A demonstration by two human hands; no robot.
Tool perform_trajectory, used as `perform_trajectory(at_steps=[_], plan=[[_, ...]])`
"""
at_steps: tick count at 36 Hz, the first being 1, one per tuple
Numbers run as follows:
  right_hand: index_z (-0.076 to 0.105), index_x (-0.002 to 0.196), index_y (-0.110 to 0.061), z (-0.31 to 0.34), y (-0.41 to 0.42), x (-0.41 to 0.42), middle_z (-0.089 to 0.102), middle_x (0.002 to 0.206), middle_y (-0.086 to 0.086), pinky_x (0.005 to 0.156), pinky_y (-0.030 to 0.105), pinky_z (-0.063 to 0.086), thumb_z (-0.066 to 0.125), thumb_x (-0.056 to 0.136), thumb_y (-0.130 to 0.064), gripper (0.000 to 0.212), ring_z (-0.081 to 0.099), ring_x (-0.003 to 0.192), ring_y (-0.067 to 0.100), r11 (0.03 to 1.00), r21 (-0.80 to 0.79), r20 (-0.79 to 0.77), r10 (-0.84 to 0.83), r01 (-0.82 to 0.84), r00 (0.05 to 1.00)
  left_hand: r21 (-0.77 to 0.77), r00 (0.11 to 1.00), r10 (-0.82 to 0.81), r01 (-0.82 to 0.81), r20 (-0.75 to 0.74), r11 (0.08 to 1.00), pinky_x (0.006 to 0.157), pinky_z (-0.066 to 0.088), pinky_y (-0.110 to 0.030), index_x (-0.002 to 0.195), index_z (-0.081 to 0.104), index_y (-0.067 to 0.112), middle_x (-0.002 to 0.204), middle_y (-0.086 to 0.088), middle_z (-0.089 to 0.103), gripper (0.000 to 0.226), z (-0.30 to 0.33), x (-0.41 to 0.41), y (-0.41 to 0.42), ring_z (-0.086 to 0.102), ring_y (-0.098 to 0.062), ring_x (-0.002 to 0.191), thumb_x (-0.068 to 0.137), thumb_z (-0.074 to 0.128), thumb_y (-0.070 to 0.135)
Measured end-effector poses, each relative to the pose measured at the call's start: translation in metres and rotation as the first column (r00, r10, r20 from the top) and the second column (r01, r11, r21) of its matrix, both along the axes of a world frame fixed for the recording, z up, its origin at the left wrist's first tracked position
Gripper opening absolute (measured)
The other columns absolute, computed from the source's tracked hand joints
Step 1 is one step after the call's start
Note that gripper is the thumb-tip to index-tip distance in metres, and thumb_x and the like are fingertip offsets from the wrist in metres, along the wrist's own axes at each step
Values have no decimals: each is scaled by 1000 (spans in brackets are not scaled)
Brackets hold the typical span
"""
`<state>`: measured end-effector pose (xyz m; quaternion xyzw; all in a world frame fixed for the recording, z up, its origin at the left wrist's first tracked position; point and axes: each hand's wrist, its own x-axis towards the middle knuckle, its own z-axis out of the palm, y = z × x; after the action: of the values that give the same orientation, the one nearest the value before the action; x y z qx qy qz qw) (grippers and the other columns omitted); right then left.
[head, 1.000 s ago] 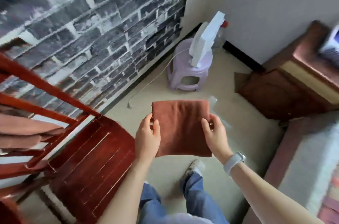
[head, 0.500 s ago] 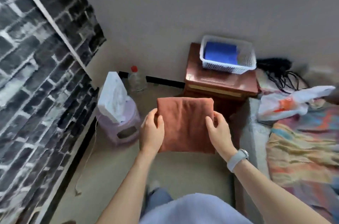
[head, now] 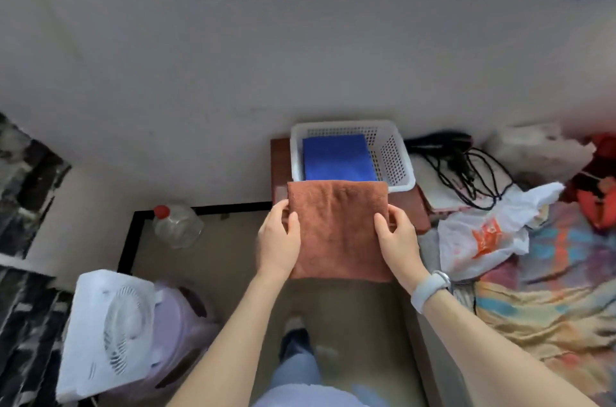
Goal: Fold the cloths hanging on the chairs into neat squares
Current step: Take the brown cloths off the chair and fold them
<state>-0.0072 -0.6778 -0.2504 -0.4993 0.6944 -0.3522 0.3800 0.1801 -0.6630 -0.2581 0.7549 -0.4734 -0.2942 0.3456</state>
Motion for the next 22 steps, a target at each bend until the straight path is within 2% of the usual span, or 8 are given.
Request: perform_trajectory(at_steps=[3,7,11,15,19,22], plan=[[52,121,-8,-1,-47,-5,58,111,0,89,24,37,48,93,-21,31,51,105,13,1000,1,-1,-20,20,1000,17,999,-23,23,-31,1000,90,39,-28,127,50,20,121,-4,60,34,0,-4,-52,55,-22,109,93,46,24],[49,124,-14,-4,-106,-11,56,110,-3,84,24,36,45,95,-23,31,51,101,12,999,32,30,-20,19,999,62,998,-24,28,-60,998,85,36,-24,129,47,21,121,-2,57,35,-6,-15,-112,53,-17,106,95,43,23],[49,123,-13,-16,-163,-15,56,112,-2,89,26,41,44,95,-20,29,51,103,11,999,33,62,16,-18,998,103,997,22,-14,-68,995,83,36,-25,130,45,23,119,-2,58,35,-26,-23,-162,54,-17,103,95,41,23],[48,125,-15,-45,-207,-21,52,111,-8,90,24,40,43,96,-20,30,50,105,9,993,86,86,74,-81,994,155,995,75,-65,-61,986,92,38,-28,133,43,19,125,-7,56,37,-51,-30,-198,51,-18,111,96,39,22],[45,129,-18,-79,-231,-28,54,124,-2,102,37,42,43,96,-25,34,50,118,15,975,188,111,102,-122,989,214,994,109,-101,-30,972,97,37,-32,135,41,20,130,-8,53,38,-75,-36,-219,49,-20,118,97,38,22],[43,133,-14,-97,-240,-31,51,132,1,106,37,38,43,96,-22,38,46,123,16,959,237,124,128,-155,984,250,991,130,-130,18,960,99,37,-33,135,41,18,131,-10,53,38,-90,-38,-226,48,-23,119,97,38,20]])
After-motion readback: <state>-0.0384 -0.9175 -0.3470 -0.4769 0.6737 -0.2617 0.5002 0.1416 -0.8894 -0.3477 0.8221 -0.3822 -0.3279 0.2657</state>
